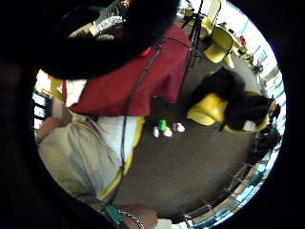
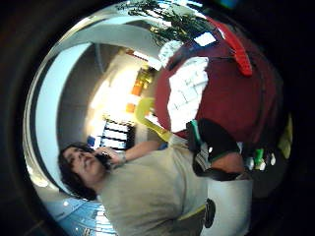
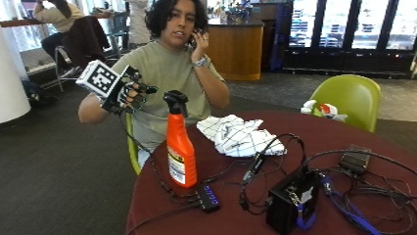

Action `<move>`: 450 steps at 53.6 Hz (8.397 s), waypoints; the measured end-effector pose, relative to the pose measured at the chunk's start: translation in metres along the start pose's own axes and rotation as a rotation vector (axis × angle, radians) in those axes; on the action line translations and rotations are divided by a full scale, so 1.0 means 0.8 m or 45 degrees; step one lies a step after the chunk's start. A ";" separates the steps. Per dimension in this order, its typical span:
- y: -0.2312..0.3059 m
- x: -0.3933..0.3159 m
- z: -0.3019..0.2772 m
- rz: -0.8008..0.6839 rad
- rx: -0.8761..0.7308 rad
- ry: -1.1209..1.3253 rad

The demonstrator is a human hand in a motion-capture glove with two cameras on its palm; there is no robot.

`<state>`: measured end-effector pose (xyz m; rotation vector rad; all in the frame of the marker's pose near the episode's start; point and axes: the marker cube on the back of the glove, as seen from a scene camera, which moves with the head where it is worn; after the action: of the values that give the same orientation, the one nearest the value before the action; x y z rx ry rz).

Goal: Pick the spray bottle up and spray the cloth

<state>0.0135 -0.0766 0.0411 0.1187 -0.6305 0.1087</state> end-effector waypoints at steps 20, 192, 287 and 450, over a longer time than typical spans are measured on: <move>-0.111 0.046 0.036 0.099 0.421 -0.491; -0.154 0.039 0.026 0.068 0.315 -0.335; -0.244 -0.176 0.029 0.183 -0.587 0.085; -0.414 -0.248 0.306 -0.161 -0.369 -0.021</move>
<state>-0.2426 -0.4519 0.0937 -0.1208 -0.6470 -0.1060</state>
